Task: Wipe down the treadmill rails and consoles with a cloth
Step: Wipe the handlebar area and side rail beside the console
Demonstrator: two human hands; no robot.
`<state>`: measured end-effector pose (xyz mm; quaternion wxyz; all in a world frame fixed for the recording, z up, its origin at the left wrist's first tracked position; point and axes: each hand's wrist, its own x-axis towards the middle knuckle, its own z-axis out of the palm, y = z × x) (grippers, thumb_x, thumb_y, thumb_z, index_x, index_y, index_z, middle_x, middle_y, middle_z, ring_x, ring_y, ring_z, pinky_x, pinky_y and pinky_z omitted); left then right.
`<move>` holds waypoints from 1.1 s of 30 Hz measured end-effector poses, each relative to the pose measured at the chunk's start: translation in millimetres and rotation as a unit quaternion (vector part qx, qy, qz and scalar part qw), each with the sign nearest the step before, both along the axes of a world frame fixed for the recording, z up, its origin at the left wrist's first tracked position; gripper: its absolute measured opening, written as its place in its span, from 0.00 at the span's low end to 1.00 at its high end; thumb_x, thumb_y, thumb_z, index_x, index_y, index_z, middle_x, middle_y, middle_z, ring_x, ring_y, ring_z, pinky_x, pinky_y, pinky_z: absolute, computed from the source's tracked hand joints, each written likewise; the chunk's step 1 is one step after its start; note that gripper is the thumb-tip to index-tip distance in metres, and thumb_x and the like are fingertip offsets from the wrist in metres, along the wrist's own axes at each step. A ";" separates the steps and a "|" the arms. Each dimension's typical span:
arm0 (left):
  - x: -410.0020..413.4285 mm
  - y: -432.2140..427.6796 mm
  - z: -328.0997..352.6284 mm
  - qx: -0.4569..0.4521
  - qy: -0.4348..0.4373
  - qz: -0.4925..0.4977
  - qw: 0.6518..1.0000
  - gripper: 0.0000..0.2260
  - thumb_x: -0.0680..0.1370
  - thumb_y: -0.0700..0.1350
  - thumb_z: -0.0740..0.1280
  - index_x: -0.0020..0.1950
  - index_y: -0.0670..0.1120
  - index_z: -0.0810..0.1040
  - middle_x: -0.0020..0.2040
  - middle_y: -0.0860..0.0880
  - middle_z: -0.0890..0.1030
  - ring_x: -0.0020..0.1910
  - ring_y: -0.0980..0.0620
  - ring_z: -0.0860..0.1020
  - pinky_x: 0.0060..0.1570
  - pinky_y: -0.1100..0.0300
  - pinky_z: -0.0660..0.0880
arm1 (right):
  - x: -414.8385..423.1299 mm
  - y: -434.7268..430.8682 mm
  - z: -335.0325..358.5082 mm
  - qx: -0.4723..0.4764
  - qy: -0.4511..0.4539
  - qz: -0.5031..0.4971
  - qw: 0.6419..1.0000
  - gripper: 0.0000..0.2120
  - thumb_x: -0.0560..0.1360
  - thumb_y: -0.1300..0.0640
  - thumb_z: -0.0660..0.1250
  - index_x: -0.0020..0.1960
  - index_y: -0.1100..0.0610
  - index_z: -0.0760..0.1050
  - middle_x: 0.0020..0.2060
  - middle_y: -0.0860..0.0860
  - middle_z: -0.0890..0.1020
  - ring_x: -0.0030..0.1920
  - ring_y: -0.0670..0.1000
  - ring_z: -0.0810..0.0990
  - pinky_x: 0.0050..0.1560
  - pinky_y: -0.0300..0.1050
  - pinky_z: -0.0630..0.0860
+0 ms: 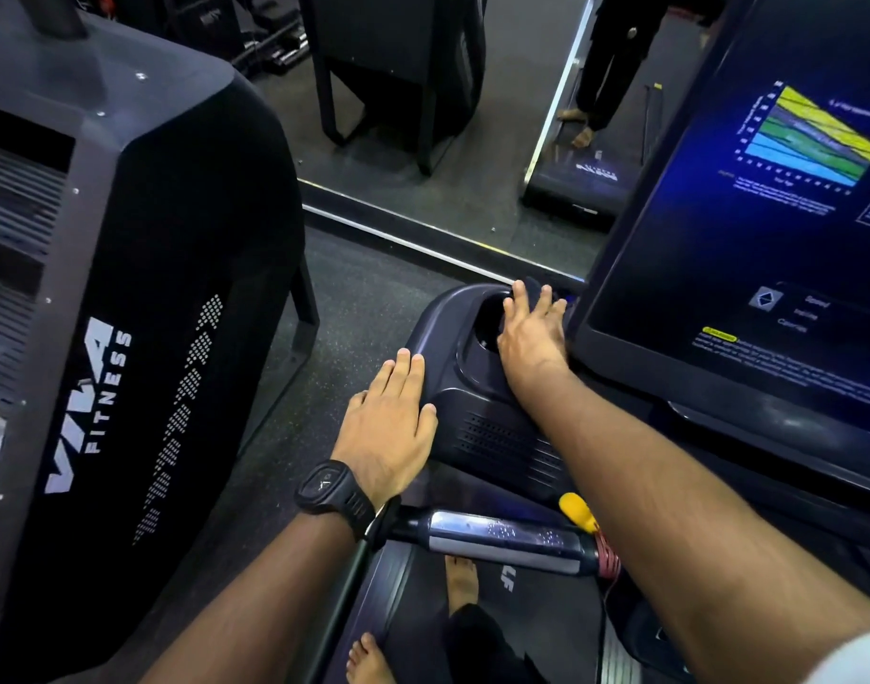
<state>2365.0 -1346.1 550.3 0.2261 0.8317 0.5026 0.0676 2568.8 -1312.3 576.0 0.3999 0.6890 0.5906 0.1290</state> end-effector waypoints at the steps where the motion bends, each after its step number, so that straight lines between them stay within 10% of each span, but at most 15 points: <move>1: -0.3 0.2 0.4 -0.002 -0.002 -0.001 1.000 0.28 0.84 0.52 0.51 0.82 0.49 0.47 0.82 0.51 0.48 0.80 0.54 0.49 0.75 0.48 0.57 | -3.0 -0.2 3.4 -0.016 -0.003 -0.001 1.000 0.28 0.87 0.55 0.54 0.83 0.59 0.48 0.81 0.64 0.45 0.78 0.74 0.49 0.74 0.70 0.58; 7: -2.0 -0.4 0.2 -0.007 -0.011 -0.002 1.000 0.28 0.83 0.51 0.51 0.82 0.49 0.47 0.82 0.52 0.48 0.80 0.54 0.49 0.76 0.48 0.57 | -20.5 2.5 9.7 -0.040 -0.002 -0.039 0.998 0.23 0.83 0.59 0.57 0.78 0.59 0.65 0.77 0.67 0.63 0.75 0.72 0.63 0.70 0.70 0.66; 10: -1.5 0.7 -0.2 -0.004 -0.012 -0.001 1.000 0.28 0.83 0.51 0.52 0.82 0.49 0.48 0.82 0.51 0.48 0.80 0.53 0.50 0.76 0.48 0.58 | -18.7 8.9 16.8 0.112 0.120 -0.073 0.984 0.25 0.82 0.64 0.58 0.78 0.64 0.62 0.76 0.69 0.62 0.68 0.71 0.73 0.65 0.62 0.73; 14: -0.5 0.3 -0.3 0.005 -0.010 0.000 1.000 0.28 0.83 0.50 0.53 0.82 0.48 0.49 0.82 0.51 0.49 0.80 0.53 0.51 0.75 0.48 0.59 | -23.4 15.7 0.8 0.308 0.286 -0.163 0.892 0.28 0.82 0.64 0.60 0.78 0.68 0.55 0.77 0.69 0.61 0.66 0.66 0.76 0.63 0.56 0.76; 19: 0.0 0.4 0.5 0.008 -0.009 0.000 1.000 0.29 0.82 0.49 0.53 0.82 0.48 0.49 0.82 0.51 0.50 0.80 0.53 0.51 0.75 0.48 0.60 | -42.0 19.0 -3.7 0.335 0.436 -0.248 0.798 0.26 0.81 0.60 0.57 0.77 0.66 0.58 0.78 0.64 0.60 0.65 0.66 0.78 0.59 0.57 0.76; 25: -0.2 0.4 -1.1 0.006 -0.002 -0.002 1.000 0.29 0.82 0.50 0.54 0.82 0.48 0.48 0.82 0.50 0.50 0.80 0.52 0.51 0.76 0.48 0.59 | -26.3 10.5 3.1 0.265 0.479 -0.230 0.805 0.17 0.78 0.59 0.63 0.64 0.62 0.69 0.60 0.60 0.80 0.60 0.64 0.79 0.53 0.54 0.74; 33: 2.4 1.9 -1.9 0.017 0.012 -0.005 1.000 0.30 0.81 0.49 0.55 0.82 0.46 0.50 0.82 0.48 0.51 0.80 0.51 0.52 0.75 0.46 0.61 | -0.7 9.9 14.0 0.146 0.489 -0.196 0.837 0.22 0.78 0.58 0.64 0.72 0.55 0.67 0.64 0.60 0.79 0.64 0.64 0.77 0.59 0.53 0.73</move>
